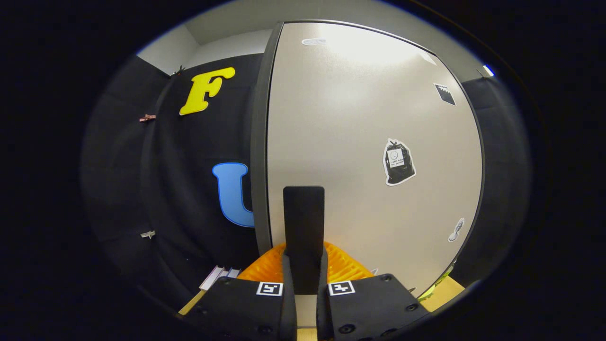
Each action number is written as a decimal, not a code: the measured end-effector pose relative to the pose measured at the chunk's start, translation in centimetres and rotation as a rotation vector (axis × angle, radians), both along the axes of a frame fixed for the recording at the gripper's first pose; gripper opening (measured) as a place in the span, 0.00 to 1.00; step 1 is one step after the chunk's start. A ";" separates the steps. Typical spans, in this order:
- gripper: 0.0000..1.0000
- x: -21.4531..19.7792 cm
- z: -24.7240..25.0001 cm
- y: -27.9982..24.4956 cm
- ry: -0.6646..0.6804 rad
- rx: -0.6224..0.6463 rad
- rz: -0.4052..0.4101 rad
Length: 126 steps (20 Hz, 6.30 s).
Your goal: Open the shoe cabinet door, grab the shoes and put them into the shoe cabinet, then close the shoe cabinet door.
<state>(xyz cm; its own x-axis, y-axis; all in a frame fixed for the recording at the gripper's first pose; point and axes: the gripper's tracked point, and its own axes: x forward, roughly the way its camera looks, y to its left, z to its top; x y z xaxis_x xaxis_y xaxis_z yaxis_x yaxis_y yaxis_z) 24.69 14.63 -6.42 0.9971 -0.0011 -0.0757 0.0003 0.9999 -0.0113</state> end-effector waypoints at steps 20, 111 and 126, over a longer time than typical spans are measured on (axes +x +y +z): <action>0.20 -14.1 1.1 -5.0 0.050 0.028 0.125; 0.17 -22.5 -49.1 -9.8 0.719 -0.097 -0.006; 0.05 -23.6 -34.1 -11.4 0.583 -0.080 0.062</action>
